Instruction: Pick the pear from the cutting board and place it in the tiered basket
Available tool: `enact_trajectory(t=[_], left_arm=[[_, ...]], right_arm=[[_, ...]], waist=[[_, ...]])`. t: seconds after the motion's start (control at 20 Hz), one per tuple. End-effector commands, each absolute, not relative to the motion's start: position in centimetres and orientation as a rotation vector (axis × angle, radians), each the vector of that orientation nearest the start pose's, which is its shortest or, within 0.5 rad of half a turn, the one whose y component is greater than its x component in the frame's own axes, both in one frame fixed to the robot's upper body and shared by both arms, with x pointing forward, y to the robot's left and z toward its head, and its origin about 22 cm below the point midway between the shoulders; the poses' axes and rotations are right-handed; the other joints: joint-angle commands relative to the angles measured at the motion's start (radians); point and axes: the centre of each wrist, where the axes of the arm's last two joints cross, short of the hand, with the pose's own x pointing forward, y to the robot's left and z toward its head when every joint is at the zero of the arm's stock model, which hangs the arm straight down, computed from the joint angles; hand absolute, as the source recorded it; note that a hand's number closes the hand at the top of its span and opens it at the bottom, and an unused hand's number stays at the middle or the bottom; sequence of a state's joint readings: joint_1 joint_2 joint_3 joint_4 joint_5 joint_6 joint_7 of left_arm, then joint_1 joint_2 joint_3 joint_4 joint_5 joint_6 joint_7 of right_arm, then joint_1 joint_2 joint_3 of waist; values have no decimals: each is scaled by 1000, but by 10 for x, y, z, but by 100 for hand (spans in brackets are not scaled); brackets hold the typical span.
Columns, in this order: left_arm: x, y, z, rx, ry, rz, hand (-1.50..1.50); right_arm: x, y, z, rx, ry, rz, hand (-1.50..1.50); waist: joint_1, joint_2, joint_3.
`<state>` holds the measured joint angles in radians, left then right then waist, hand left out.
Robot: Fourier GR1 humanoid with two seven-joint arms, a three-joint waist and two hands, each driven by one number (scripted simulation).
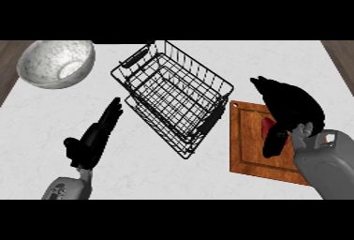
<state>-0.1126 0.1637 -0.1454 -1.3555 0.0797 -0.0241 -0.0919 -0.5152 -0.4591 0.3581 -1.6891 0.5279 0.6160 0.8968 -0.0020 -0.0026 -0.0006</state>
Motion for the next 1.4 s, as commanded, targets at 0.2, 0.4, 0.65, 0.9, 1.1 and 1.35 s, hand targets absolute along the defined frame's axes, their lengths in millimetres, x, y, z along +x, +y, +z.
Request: enact_trajectory(t=[0.2,0.4,0.65,0.9,1.1,1.35], left_arm=[[265,246,-9,-77,-1528,-236,0],[260,251,-39,-65,-1534,-234,0],[260,248,-39,-67,-1531,-222,0],[267,253,-19,-68,-1545,-228,0],[271,239,-14,-73,-1534,-242,0],[268,220,-22,-65,-1527,-235,0]], right_arm=[[312,-192,121,-932,-671,1241,-150],[306,-219,120,-890,-704,1226,-150],[333,-222,93,-926,-680,1192,-150],[323,-234,58,-934,-630,1190,-150],[319,-236,63,-911,-632,1184,-150],[307,-237,53,-893,-645,1189,-150]], waist=[[7,2,1],[0,2,0],[6,4,0],[6,3,1],[4,2,1],[1,2,1]])
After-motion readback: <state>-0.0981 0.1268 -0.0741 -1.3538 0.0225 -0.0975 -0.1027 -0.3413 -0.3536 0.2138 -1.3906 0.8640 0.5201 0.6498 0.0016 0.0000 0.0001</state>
